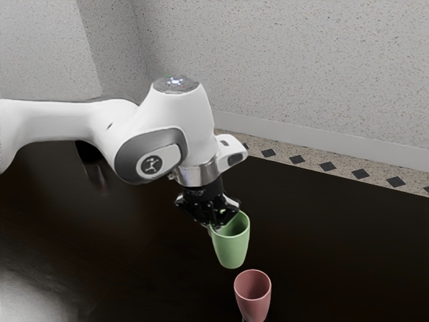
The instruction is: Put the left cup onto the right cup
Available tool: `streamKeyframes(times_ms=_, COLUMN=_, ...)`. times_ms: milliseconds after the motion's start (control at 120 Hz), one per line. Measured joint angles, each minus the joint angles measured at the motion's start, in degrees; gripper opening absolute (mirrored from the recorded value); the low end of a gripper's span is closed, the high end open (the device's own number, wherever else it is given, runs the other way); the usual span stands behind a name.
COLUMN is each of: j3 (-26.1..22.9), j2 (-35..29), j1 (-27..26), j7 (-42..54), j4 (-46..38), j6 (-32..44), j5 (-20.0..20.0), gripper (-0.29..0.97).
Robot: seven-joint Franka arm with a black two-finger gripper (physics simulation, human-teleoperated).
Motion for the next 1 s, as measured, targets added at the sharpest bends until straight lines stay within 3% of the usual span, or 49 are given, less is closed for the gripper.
streamKeyframes(times_ms=483, j3=-2.6, j2=4.7, j1=-1.3, j7=-13.3, j4=0.1, j6=4.0, j5=-0.5, gripper=-0.11)
streamKeyframes(times_ms=1000, j3=-2.9, j2=6.8, j1=-1.6, j7=-20.2, j4=-1.9, j6=6.7, j5=0.4, gripper=-0.07)
